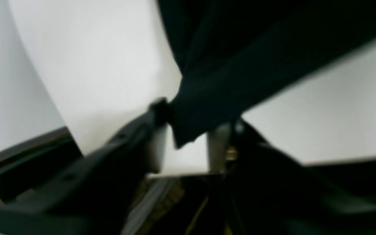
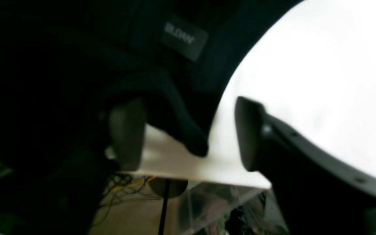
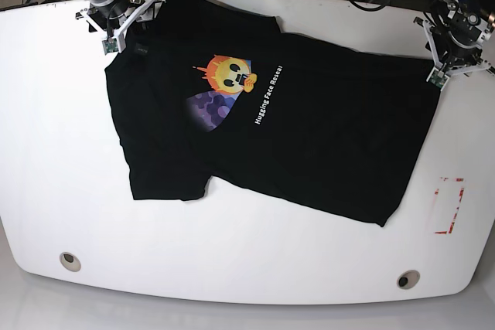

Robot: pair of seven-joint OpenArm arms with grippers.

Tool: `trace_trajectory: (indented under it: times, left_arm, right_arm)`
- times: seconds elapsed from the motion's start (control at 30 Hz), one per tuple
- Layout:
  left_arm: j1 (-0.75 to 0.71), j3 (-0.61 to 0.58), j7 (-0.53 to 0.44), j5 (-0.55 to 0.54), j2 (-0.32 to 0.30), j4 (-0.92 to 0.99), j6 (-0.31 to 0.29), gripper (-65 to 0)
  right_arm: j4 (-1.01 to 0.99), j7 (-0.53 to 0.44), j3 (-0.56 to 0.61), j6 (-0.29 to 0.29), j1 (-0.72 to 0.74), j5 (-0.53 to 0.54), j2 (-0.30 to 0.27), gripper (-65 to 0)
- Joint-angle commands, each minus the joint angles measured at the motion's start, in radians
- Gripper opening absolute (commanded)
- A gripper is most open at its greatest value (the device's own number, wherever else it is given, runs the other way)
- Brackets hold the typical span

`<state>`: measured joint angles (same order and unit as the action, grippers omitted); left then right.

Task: Layout the t-shirt on the table in an organized manner, then fold the t-shirt properly
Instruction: 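Open both grippers and release the t-shirt shoulders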

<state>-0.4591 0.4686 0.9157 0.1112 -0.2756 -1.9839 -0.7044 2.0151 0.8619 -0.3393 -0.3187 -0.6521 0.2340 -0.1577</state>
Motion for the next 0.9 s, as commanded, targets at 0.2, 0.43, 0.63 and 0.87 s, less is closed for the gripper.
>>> trace_trajectory:
  times: [0.2,0.43,0.63,0.87]
  left_arm:
    - [-0.065,0.006,-0.010,0.005,-0.014,-0.015,0.006,-27.5]
    - [-0.082,0.009,-0.010,0.005,-0.012,-0.013,0.006,-27.5]
    - [-0.073,0.028,-0.010,0.003,-0.014,-0.015,0.006,-27.5]
    - [0.024,0.034,-0.007,0.005,-0.015,-0.015,0.006,-27.6]
  right_arm:
    - [0.019,-0.008,-0.074,-0.007,-0.011,-0.002,0.040,-19.7]
    - [0.019,-0.008,-0.099,-0.007,-0.036,-0.002,0.043,-19.7]
    - [0.017,-0.011,-0.103,-0.006,-0.034,-0.038,0.042,-19.7]
    - [0.017,-0.013,-0.163,-0.007,0.012,-0.152,0.048,-19.7]
